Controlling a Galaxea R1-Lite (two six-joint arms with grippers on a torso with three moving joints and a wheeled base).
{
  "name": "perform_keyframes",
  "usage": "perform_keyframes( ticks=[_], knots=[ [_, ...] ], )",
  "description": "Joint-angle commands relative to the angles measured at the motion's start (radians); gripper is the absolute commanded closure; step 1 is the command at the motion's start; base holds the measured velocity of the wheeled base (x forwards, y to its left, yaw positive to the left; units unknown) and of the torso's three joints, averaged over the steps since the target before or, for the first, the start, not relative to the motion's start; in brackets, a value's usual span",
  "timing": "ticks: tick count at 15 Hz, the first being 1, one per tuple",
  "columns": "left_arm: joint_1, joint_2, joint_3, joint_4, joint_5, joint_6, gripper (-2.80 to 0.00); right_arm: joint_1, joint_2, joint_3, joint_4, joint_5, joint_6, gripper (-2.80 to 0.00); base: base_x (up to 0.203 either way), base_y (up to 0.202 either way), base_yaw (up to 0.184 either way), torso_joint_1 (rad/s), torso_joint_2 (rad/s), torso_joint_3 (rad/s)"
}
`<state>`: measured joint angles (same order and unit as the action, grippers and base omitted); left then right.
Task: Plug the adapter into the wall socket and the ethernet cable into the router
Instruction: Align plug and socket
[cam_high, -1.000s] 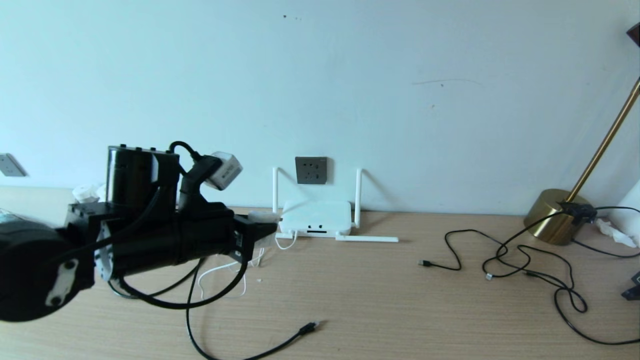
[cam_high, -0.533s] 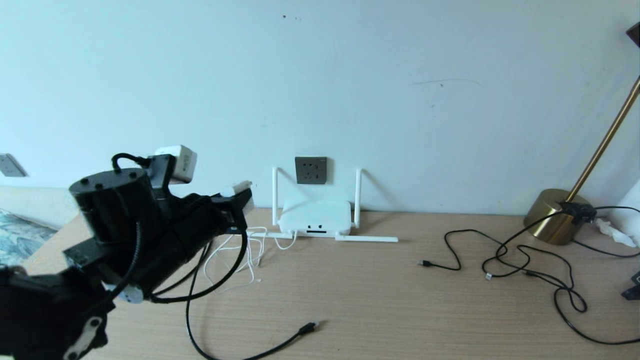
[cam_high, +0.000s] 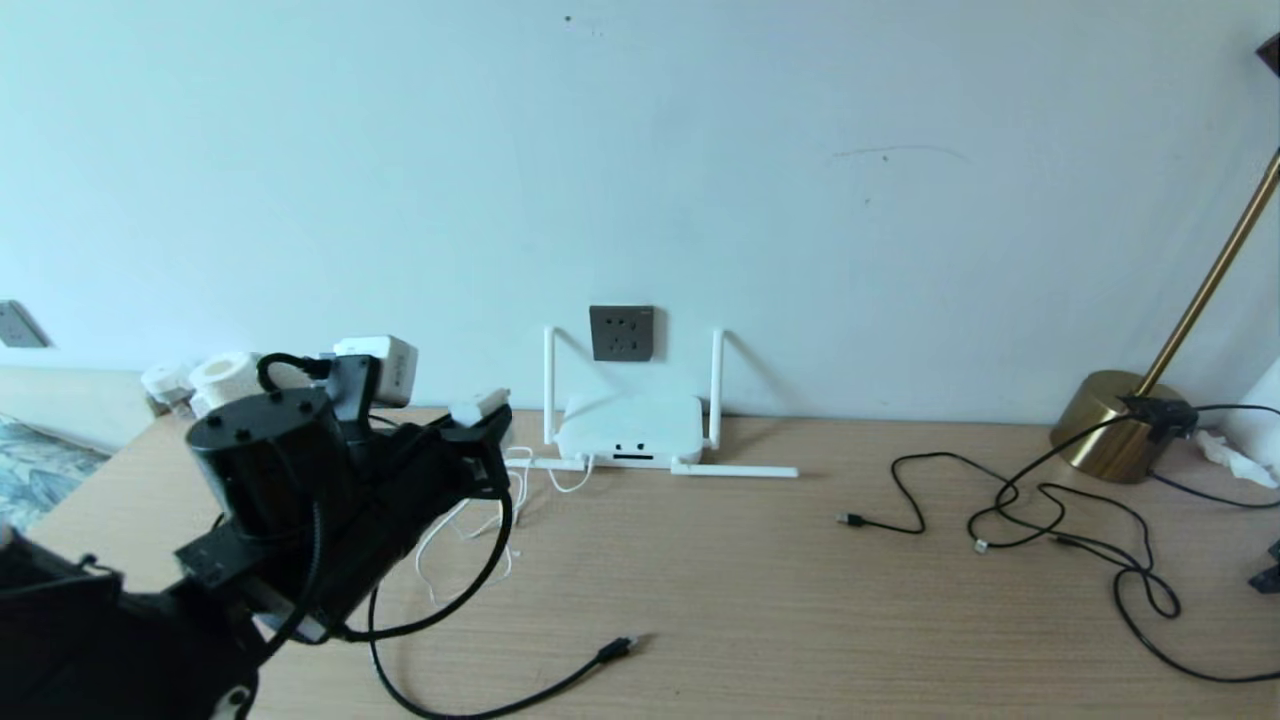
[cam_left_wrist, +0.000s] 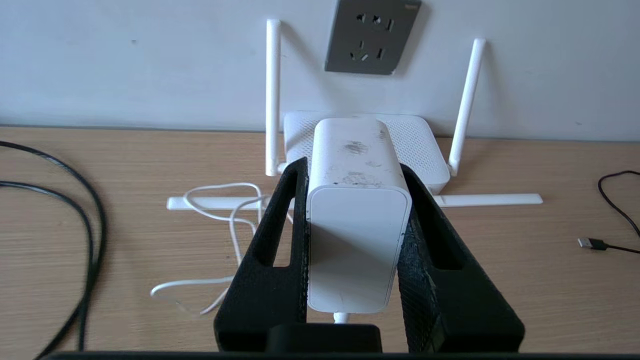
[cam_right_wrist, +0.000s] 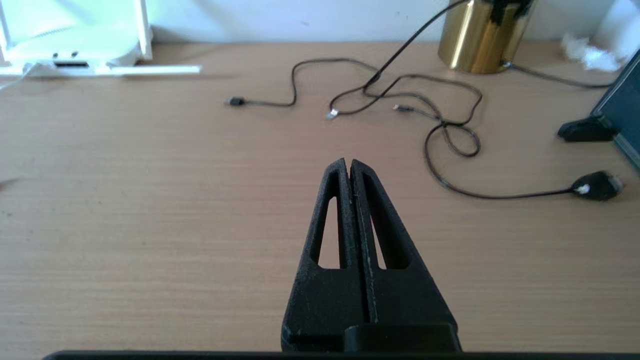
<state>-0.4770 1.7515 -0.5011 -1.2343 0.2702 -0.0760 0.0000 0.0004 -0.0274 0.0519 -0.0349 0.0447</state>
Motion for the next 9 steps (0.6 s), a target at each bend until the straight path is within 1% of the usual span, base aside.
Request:
perform_keyframes(
  ticks=[1, 3, 4, 5, 7, 9],
  knots=[
    [-0.004, 0.077, 0.000, -0.078, 0.007, 0.009, 0.00, 0.000, 0.000, 0.000, 0.000, 0.000, 0.001, 0.00, 0.000, 0.000, 0.000, -0.211, 0.50, 0.281],
    [-0.025, 0.097, -0.007, -0.114, 0.017, 0.069, 0.00, 0.000, 0.000, 0.000, 0.000, 0.000, 0.000, 0.00, 0.000, 0.000, 0.000, -0.224, 0.54, 0.309],
    [-0.039, 0.102, -0.016, -0.121, 0.018, 0.079, 0.00, 0.000, 0.000, 0.000, 0.000, 0.000, 0.000, 0.00, 0.000, 0.000, 0.000, -0.222, 0.56, 0.325],
    [-0.062, 0.108, -0.029, -0.123, 0.018, 0.080, 0.00, 0.000, 0.000, 0.000, 0.000, 0.000, 0.000, 0.00, 0.000, 0.000, 0.000, -0.231, 0.54, 0.316],
    [-0.083, 0.129, -0.072, -0.128, 0.026, 0.081, 0.00, 0.000, -0.002, 0.000, 0.000, 0.000, 0.000, 0.00, 0.000, 0.000, 0.000, -0.220, 0.53, 0.315],
    [-0.108, 0.129, -0.124, -0.132, 0.059, 0.082, 0.00, 0.000, -0.001, 0.000, 0.000, 0.000, 0.000, 0.00, 0.000, 0.000, 0.000, -0.203, 0.54, 0.318]
  ],
)
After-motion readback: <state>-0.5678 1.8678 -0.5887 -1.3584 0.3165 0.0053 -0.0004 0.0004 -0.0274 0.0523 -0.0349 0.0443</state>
